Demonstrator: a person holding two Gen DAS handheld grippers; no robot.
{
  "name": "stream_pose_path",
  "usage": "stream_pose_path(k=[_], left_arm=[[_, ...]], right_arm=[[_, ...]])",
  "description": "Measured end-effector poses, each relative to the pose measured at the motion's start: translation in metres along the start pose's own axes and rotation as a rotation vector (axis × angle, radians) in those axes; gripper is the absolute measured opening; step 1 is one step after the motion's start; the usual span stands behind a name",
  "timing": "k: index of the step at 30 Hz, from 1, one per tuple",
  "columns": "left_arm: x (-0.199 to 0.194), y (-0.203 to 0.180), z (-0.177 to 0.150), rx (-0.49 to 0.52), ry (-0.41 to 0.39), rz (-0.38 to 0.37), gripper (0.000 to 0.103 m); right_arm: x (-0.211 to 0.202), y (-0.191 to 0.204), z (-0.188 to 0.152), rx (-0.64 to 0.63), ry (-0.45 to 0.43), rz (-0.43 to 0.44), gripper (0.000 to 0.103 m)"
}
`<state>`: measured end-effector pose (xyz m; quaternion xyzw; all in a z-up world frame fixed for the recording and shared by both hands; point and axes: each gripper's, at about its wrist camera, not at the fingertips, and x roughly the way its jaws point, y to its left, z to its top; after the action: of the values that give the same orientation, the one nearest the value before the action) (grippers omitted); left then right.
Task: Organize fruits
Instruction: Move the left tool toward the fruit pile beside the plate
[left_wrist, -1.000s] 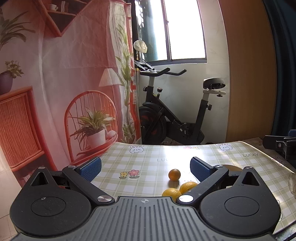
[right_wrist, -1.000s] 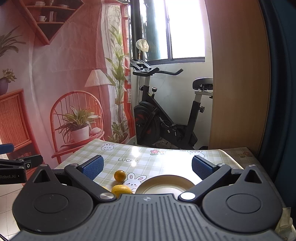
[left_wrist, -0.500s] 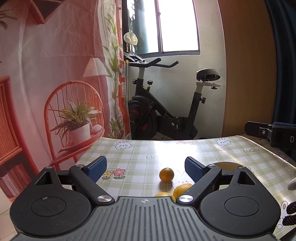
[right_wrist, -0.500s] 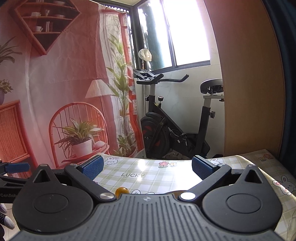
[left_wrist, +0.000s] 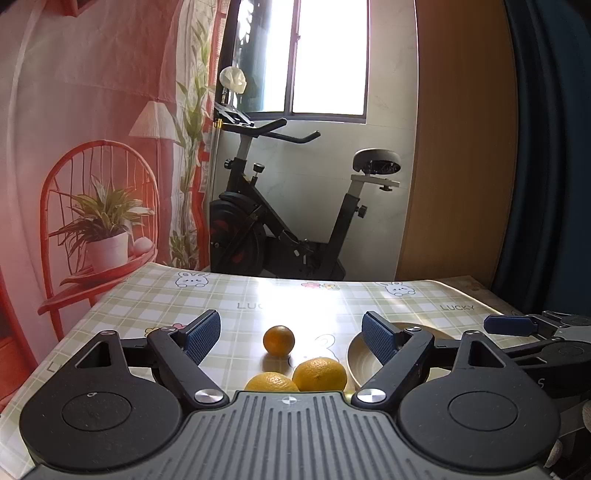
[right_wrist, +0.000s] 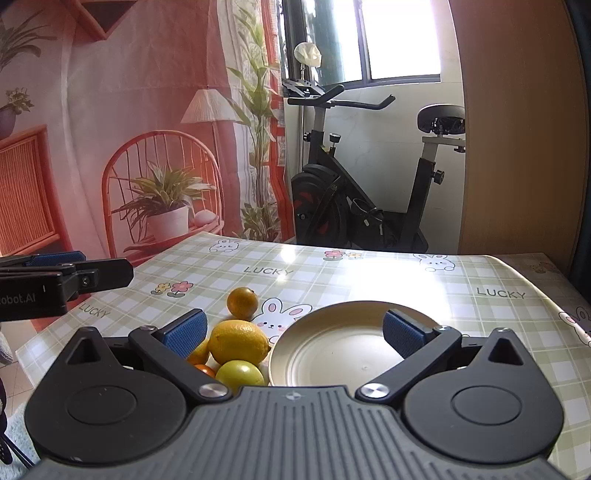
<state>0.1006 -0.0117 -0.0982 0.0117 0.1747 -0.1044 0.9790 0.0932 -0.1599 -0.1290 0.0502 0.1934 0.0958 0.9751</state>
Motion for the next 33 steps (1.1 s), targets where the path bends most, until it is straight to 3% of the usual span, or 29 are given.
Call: stream_pose_path(k=[8, 15, 19, 24, 27, 33], left_arm=[[0.010, 0.011, -0.006, -0.048, 0.118, 0.100, 0.086], [0.015, 0.019, -0.015, -0.075, 0.221, 0.098, 0.086], [0.014, 0.026, -0.021, -0.125, 0.220, 0.038, 0.086], [0.012, 0.022, -0.031, -0.117, 0.219, -0.032, 0.085], [0.016, 0.021, -0.036, -0.125, 0.233, -0.072, 0.085], [0.026, 0.015, -0.039, -0.088, 0.299, -0.071, 0.086]], right_arm=[[-0.001, -0.001, -0.023, -0.045, 0.060, 0.015, 0.103], [0.004, -0.003, -0.038, -0.039, 0.144, 0.046, 0.103], [0.005, 0.001, -0.041, -0.051, 0.178, 0.102, 0.102], [0.006, 0.012, -0.047, -0.096, 0.204, 0.121, 0.086], [0.003, 0.017, -0.049, -0.111, 0.202, 0.151, 0.082], [0.002, 0.023, -0.053, -0.149, 0.220, 0.178, 0.064]])
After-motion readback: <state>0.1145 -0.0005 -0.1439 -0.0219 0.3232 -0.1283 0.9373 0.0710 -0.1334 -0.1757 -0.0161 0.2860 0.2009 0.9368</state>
